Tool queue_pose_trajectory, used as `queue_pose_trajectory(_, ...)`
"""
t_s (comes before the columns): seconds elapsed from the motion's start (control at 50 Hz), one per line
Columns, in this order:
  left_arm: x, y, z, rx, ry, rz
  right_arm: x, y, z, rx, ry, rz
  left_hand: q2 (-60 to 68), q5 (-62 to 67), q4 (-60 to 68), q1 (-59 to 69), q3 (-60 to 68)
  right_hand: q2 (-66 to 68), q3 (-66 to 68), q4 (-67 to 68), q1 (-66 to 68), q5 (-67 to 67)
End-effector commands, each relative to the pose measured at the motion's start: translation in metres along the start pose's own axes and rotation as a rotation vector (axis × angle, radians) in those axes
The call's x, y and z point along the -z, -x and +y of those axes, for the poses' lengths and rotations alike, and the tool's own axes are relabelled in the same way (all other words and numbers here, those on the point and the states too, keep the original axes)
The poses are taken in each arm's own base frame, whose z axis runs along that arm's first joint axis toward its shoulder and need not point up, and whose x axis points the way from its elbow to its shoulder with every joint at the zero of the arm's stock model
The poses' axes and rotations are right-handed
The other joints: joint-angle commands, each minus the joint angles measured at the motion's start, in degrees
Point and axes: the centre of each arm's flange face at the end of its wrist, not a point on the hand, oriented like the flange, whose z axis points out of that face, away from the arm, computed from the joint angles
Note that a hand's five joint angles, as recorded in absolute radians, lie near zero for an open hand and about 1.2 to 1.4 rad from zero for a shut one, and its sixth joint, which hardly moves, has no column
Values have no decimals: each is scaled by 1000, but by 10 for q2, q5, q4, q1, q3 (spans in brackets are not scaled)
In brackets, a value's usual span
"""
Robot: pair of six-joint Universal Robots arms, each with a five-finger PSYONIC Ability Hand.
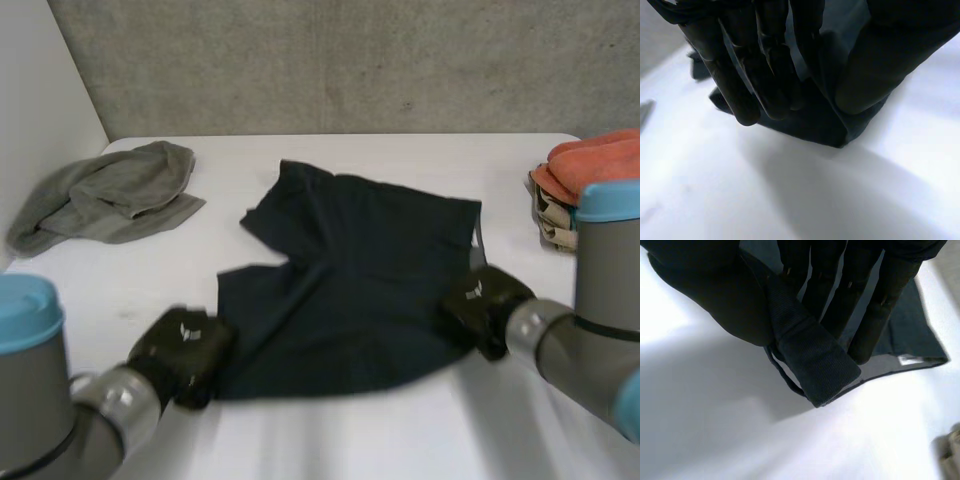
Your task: Fold the laundry.
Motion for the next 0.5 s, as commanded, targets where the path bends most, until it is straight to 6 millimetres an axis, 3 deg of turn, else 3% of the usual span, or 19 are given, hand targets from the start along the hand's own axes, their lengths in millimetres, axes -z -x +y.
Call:
queue_pose_trajectory(0.02, 74, -33, 15, -106, 229, 208, 67, 26, 27, 123, 165, -191, 113, 140, 112, 128, 116, 119, 114, 113, 159, 121)
queue_pose_trajectory(0.08, 83, -40, 14, -169, 238, 261, 71, 22, 33, 139, 147, -172, 113, 140, 112, 128, 116, 119, 114, 113, 159, 121)
queue_pose_trajectory(0.14, 76, -37, 5, -183, 182, 235, 67, 18, 35, 117, 133, -165, 113, 140, 112, 128, 116, 119, 114, 113, 159, 121)
queue_pose_trajectory(0.28, 14, -24, -20, -195, 61, 109, 50, 5, 23, 10, 50, -136, 113, 140, 112, 128, 116, 119, 114, 113, 159, 121)
queue_pose_trajectory(0.34, -12, -11, -43, -192, -33, 4, 36, -19, 8, -90, -28, -30, 113, 140, 112, 128, 116, 119, 114, 113, 159, 121)
queue_pose_trajectory(0.38, -34, 3, -70, -176, -163, -101, 21, -39, -1, -163, -93, 50, 113, 140, 112, 128, 116, 119, 114, 113, 159, 121)
queue_pose_trajectory(0.42, -58, 17, -97, -161, -311, -201, 7, -49, -5, -201, -131, 86, 113, 140, 112, 128, 116, 119, 114, 113, 159, 121)
queue_pose_trajectory(0.48, -78, 28, -118, -150, -446, -273, -19, -63, -12, -241, -199, 143, 113, 140, 112, 128, 116, 119, 114, 113, 159, 121)
queue_pose_trajectory(0.5, -92, 36, -131, -145, -533, -323, -25, -67, -14, -248, -214, 160, 113, 140, 112, 128, 116, 119, 114, 113, 159, 121)
